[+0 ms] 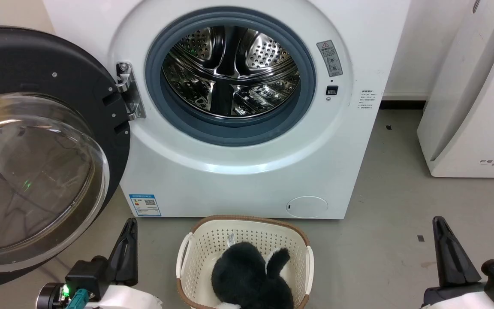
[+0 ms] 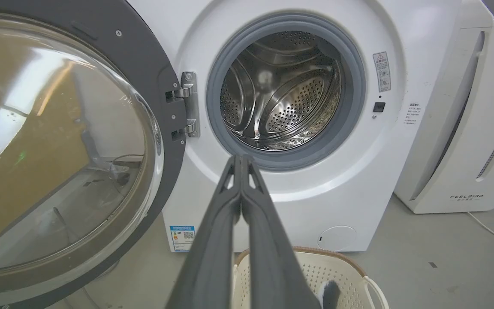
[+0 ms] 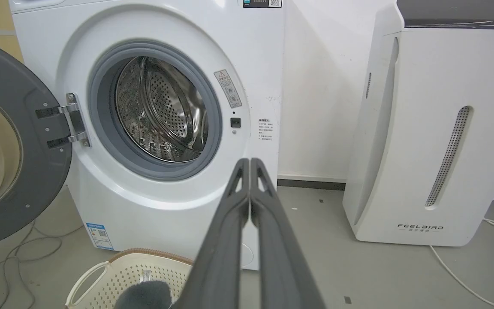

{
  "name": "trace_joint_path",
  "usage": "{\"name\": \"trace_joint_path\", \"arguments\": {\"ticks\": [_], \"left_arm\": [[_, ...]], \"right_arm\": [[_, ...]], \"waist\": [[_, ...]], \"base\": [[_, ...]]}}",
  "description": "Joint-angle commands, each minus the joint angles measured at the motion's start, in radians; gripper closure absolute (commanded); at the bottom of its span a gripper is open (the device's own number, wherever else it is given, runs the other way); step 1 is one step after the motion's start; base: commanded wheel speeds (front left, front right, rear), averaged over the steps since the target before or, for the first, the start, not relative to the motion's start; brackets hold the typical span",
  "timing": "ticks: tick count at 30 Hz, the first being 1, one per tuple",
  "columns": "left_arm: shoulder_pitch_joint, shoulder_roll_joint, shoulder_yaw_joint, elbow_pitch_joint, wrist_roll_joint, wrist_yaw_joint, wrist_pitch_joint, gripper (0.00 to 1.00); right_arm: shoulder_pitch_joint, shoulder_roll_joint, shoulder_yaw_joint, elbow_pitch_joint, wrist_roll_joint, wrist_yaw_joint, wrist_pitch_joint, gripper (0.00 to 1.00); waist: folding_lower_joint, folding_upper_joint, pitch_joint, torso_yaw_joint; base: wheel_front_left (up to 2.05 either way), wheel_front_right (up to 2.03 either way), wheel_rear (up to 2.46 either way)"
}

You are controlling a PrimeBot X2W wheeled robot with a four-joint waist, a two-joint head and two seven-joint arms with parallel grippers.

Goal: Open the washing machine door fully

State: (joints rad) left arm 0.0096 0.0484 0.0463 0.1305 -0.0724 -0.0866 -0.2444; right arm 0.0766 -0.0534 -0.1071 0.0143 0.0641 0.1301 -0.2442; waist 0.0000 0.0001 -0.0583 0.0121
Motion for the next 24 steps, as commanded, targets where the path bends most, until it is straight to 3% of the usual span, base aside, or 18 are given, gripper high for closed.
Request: {"name": "trace_joint_path", "arguments": {"ticks": [1,24], "left_arm": [[-0.001,0.000,-0.001,-0.006,0.004,0.005,0.006,1.00],[-0.002,0.000,-0.010,-0.030,0.017,0.021,0.053,1.00]], "right_arm": [[-0.005,0.000,0.004,-0.001,-0.004,0.000,0.005,1.00],[-0.019,0.001,0.024,-0.004,-0.016,0.000,0.052,1.00]], "waist": [[0.0000,-0.0001,0.001,0.000],[0.0000,-0.0001,0.012,-0.002]], "base": [[0.00,0.00,0.00],[0.00,0.00,0.00]]}}
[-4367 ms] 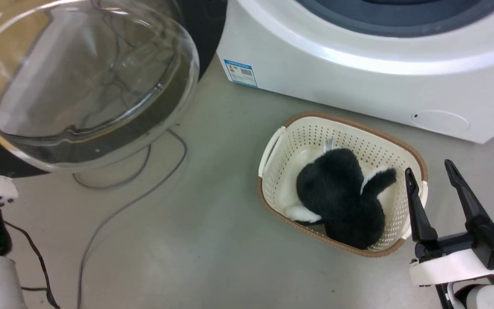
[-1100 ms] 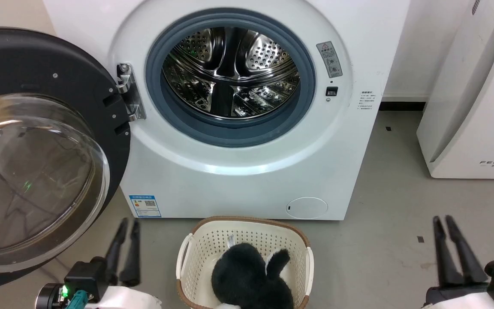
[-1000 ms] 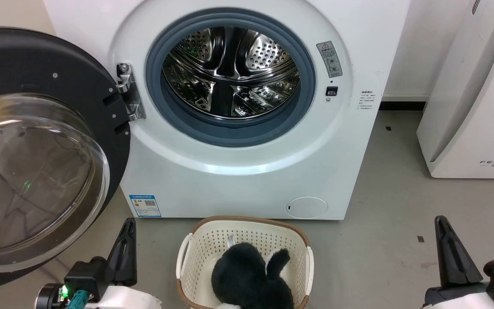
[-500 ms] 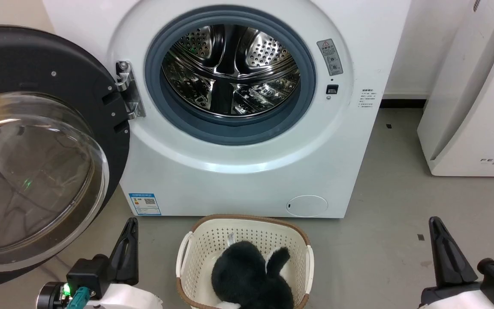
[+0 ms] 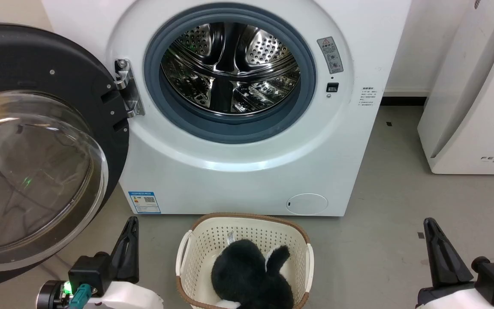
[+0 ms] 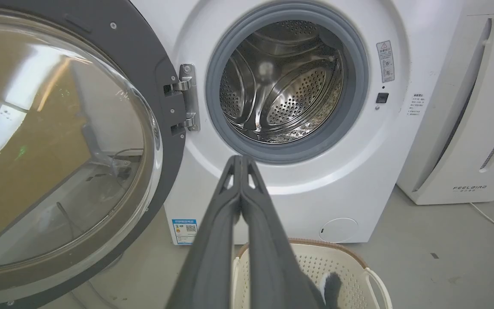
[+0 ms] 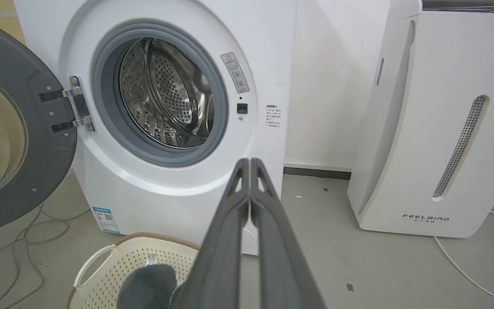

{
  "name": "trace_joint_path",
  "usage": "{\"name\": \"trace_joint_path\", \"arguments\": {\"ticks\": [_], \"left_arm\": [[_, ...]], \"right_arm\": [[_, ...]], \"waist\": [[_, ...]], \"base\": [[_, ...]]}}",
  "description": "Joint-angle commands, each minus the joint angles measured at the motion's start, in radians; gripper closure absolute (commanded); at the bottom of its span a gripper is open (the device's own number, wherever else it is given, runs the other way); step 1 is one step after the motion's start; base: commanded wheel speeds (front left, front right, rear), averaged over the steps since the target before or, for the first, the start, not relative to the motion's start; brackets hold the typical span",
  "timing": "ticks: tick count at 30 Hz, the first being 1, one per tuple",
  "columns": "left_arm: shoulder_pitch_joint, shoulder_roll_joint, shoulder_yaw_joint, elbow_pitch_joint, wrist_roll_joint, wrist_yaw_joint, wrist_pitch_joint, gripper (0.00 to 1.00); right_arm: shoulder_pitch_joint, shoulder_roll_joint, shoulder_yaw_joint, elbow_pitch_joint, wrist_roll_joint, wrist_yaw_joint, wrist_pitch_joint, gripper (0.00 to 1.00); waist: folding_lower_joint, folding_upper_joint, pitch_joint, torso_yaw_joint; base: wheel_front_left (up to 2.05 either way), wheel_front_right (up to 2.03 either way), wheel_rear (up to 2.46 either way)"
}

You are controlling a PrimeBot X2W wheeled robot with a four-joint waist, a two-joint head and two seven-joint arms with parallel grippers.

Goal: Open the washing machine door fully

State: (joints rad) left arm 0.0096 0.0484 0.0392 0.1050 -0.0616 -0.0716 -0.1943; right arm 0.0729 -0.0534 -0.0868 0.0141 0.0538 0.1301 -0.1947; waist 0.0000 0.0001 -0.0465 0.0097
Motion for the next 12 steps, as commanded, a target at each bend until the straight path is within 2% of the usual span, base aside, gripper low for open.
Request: {"name": "trace_joint_path", "arguments": {"ticks": [1,12], "left_arm": [[-0.003,0.000,-0.004,-0.006,0.007,0.007,0.005,1.00],[-0.003,0.001,-0.008,-0.018,0.014,0.015,0.028,1.00]], "right_arm": [[-0.016,0.001,0.005,-0.004,-0.006,0.000,0.005,1.00],[-0.023,0.001,0.014,-0.005,-0.012,0.000,0.027,1.00]], "waist": [[0.0000,-0.0001,0.001,0.000],[0.0000,-0.0001,0.006,-0.001]], "base": [[0.00,0.00,0.00],[0.00,0.00,0.00]]}}
